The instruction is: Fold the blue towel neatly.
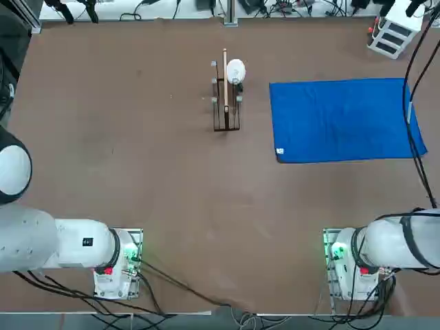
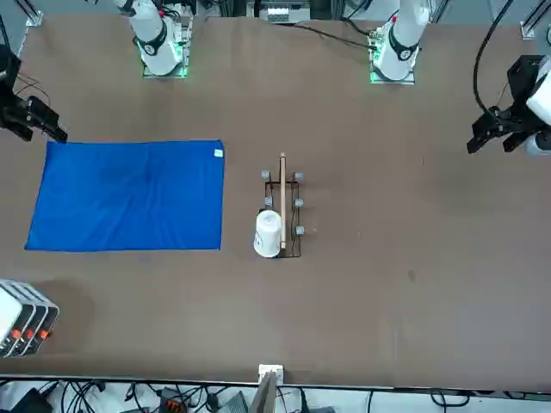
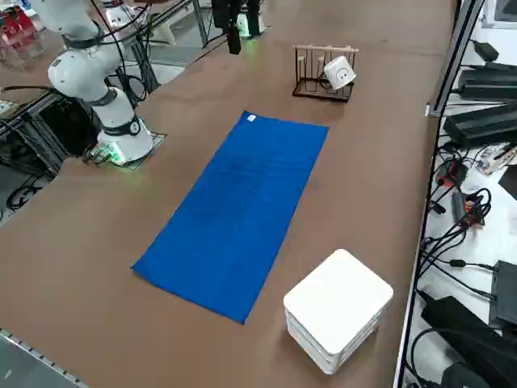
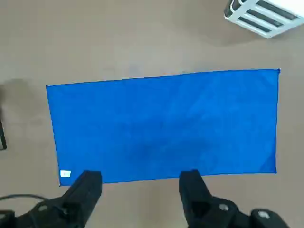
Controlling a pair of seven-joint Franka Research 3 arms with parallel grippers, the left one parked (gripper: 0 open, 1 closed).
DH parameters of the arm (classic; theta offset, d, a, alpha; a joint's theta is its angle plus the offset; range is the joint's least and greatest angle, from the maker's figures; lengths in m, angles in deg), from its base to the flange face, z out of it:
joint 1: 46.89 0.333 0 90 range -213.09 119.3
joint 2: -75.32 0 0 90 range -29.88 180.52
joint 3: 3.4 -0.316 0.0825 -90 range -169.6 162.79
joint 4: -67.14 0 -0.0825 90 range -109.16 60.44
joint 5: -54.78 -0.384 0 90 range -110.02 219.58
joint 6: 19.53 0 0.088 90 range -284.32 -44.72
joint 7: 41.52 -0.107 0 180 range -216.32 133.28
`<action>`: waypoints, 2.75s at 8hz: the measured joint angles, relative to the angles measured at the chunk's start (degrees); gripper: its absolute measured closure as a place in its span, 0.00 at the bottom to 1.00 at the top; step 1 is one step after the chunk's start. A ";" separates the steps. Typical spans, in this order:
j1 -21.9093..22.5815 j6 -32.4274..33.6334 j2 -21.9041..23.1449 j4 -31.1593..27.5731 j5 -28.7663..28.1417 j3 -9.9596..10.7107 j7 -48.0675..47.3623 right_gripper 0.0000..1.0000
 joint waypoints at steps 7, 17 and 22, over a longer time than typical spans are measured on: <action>-1.90 1.51 -1.08 -1.74 3.62 0.59 -0.98 0.01; -31.70 -25.95 -6.83 -26.06 4.24 1.56 7.50 0.05; -41.58 -35.86 -16.32 -28.68 2.73 1.45 7.97 0.05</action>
